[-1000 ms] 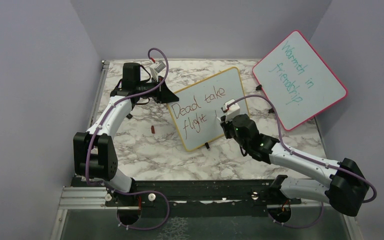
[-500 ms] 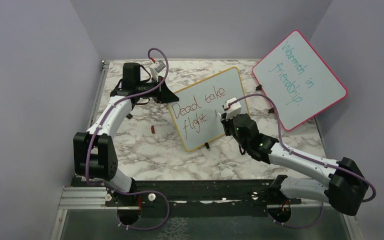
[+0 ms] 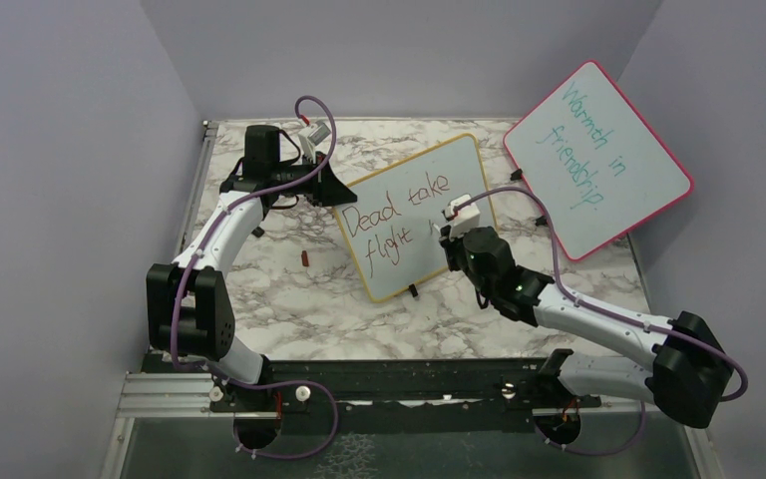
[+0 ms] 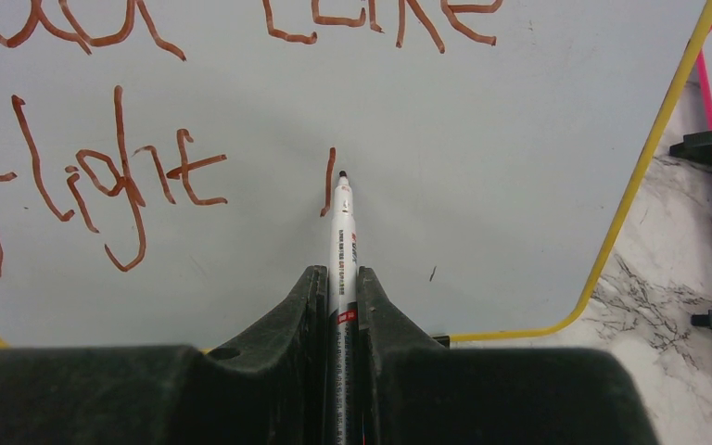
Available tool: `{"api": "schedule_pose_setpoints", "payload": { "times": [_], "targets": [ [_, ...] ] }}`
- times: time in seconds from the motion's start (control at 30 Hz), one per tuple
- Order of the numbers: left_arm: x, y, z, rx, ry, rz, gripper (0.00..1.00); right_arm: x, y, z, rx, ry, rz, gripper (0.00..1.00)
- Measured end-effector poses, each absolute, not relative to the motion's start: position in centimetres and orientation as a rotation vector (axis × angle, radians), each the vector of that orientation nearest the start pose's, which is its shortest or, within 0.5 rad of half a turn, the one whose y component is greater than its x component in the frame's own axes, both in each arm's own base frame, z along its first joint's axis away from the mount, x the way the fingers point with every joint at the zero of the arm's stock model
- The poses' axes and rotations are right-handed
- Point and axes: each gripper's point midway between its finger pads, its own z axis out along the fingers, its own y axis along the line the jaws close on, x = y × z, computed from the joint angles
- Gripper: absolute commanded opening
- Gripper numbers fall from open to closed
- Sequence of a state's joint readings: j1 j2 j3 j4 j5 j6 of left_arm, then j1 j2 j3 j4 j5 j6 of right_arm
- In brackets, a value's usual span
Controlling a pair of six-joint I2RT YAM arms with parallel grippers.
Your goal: Write a sentence on the whiteboard
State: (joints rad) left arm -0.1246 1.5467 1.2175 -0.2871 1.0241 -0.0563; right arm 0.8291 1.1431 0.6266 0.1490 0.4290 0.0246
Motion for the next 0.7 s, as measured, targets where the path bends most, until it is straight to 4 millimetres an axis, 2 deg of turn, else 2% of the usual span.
{"api": "schedule_pose_setpoints", "payload": {
  "times": [0.27,0.7],
  "targets": [
    [35.26,-19.63,22.65,0.647,1.976,-1.210,0.00,29.54,21.51,16.11,-0.477,1.846,0.160,0.00],
    [35.28,-19.60,22.66,0.643,1.978,-1.211,0.00,30.16,20.59,16.21,-0.440,1.849,0.129,0.01]
  ]
}}
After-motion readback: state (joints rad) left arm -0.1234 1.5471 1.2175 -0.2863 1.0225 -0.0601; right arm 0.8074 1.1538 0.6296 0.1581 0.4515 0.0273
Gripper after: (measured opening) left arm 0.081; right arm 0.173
